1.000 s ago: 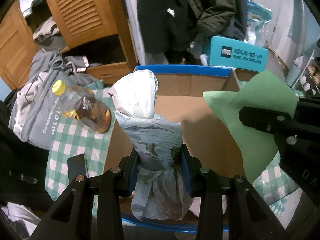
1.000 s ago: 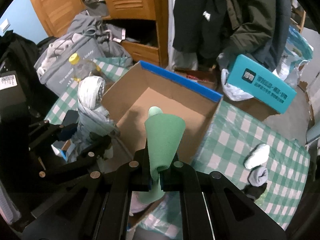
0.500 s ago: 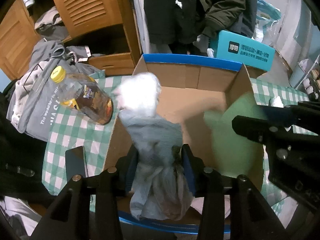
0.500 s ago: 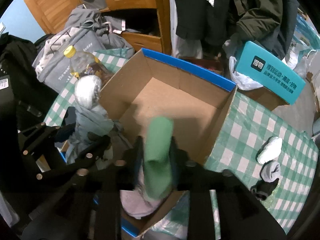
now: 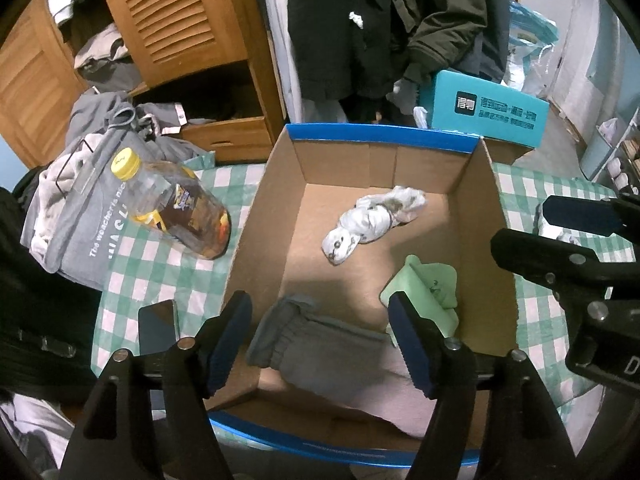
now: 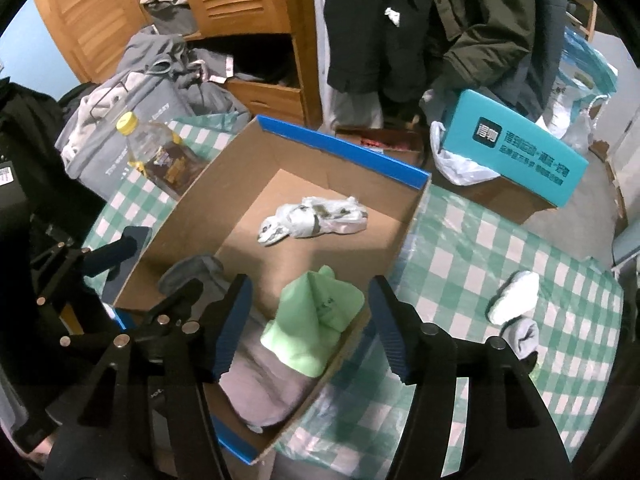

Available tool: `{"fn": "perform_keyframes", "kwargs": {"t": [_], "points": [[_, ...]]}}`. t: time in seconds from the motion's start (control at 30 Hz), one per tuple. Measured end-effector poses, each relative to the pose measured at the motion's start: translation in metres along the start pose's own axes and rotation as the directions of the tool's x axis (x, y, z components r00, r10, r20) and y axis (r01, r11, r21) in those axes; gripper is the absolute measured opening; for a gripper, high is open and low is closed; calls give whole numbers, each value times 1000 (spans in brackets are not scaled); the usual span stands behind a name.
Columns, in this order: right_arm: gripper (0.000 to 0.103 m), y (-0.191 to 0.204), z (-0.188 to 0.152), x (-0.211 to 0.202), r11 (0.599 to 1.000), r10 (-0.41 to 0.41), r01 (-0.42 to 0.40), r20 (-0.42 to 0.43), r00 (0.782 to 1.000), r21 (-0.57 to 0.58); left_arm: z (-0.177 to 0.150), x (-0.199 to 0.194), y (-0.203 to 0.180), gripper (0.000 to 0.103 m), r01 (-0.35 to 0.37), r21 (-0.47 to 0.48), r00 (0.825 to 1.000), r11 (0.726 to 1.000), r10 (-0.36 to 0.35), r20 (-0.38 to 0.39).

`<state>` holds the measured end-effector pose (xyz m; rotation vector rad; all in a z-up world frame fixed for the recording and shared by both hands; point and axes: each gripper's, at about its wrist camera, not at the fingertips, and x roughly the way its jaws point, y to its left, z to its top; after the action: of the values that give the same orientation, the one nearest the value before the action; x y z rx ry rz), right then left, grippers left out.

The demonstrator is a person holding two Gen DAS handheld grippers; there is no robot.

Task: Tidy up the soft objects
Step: 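Open both grippers to drop the bundle and green pad into the box, then move both grippers away from the box back over the table items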

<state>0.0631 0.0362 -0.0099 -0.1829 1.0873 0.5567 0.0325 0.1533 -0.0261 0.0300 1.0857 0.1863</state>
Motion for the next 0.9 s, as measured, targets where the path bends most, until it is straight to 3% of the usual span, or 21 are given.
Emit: {"fn": "perform_keyframes", "kwargs": {"t": [0.9], "points": [[66,-84,-49,-31,993,-83,82,5,997,82,7,-19,-81,78,31,151,998,988,-38,43]]}}
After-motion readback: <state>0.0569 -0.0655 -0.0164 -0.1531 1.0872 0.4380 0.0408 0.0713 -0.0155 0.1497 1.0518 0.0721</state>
